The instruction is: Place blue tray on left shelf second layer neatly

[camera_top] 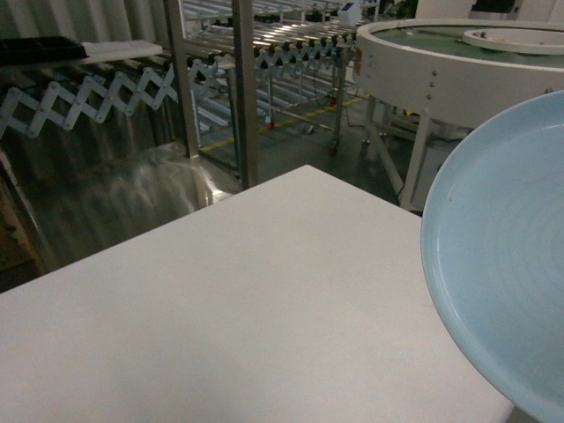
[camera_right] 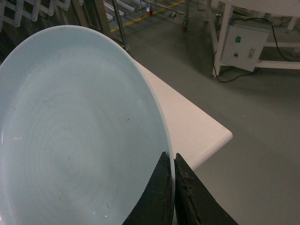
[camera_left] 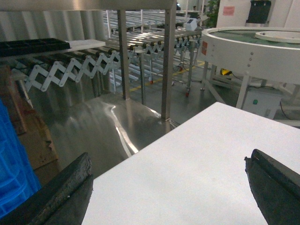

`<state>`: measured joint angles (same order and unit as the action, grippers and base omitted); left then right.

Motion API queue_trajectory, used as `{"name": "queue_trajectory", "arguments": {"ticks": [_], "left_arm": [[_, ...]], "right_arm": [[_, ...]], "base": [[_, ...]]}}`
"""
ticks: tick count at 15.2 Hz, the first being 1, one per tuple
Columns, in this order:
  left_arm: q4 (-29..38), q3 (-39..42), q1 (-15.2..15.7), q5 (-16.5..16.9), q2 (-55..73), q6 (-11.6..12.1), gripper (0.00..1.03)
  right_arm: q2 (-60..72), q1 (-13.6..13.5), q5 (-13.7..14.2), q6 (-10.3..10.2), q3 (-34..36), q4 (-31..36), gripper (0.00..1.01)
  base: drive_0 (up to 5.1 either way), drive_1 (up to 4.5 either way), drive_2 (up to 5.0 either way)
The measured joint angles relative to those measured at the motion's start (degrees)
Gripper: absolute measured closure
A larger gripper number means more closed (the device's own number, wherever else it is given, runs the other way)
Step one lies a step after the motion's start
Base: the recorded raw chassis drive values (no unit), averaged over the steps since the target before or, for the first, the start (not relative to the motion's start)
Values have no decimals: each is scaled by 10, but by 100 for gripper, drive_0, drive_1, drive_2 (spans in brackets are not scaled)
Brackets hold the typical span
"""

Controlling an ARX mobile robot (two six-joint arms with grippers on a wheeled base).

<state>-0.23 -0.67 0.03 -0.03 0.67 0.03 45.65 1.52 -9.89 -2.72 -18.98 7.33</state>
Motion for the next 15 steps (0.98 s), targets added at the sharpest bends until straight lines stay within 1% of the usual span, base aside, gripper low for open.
{"name": "queue_trajectory", "arguments": {"ticks": [3,5,11,15], "left_arm": [[-1,0,0,-1,0,0,5],[0,0,0,-2,0,0,5],[1,0,0,0,0,0,5],[-2,0,0,2,0,0,5]], "right_arm": [[0,-1,-4,0,0,0,99],[0,0,0,0,0,0,99],[0,0,-1,0,0,0,99],[0,1,5,0,0,0,99]], "base": [[286,-568,-255],[285,-569,-251],[306,-549,-231],[-156,-156,-156]]}}
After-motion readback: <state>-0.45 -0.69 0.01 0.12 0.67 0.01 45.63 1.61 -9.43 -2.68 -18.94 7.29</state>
